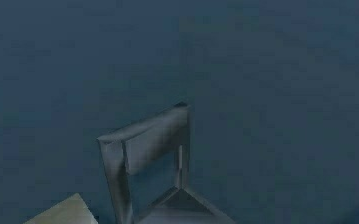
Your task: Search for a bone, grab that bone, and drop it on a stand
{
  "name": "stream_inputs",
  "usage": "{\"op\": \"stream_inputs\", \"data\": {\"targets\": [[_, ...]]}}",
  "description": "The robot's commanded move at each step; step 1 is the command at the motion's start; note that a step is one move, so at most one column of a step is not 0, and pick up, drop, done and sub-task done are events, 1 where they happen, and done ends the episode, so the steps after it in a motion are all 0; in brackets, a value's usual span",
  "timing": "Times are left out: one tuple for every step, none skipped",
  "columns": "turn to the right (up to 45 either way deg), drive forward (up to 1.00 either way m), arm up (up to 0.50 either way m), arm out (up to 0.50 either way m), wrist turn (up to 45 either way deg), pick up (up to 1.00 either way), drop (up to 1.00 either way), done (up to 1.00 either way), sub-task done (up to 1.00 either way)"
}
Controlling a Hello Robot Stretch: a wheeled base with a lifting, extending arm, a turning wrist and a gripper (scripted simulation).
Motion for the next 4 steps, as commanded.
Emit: {"op": "stream_inputs", "data": {"targets": [[-18.0, 0.0, 0.0, 0.0, 0.0, 0.0, 0.0, 0.0, 0.0], [21.0, 0.0, 0.0, 0.0, 0.0, 0.0, 0.0, 0.0, 0.0], [-24.0, 0.0, 0.0, 0.0, 0.0, 0.0, 0.0, 0.0, 0.0], [15.0, 0.0, 0.0, 0.0, 0.0, 0.0, 0.0, 0.0, 0.0]]}}
